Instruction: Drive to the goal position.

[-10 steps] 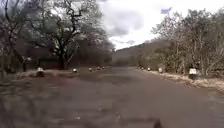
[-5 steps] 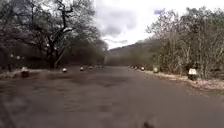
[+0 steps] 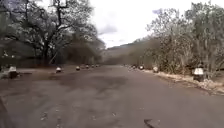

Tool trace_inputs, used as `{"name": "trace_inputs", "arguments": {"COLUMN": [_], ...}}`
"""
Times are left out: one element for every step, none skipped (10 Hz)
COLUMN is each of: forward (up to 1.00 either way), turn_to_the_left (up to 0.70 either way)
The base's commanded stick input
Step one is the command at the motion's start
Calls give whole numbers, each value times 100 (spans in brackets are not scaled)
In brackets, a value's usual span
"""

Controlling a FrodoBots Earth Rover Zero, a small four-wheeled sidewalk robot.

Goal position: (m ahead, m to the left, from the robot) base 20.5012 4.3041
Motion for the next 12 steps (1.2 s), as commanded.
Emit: {"name": "trace_inputs", "arguments": {"forward": [100,100,100,100,100,100,100,100,100,100,100,100], "turn_to_the_left": [0,0,0,0,0,0,0,0,0,0,0,0]}}
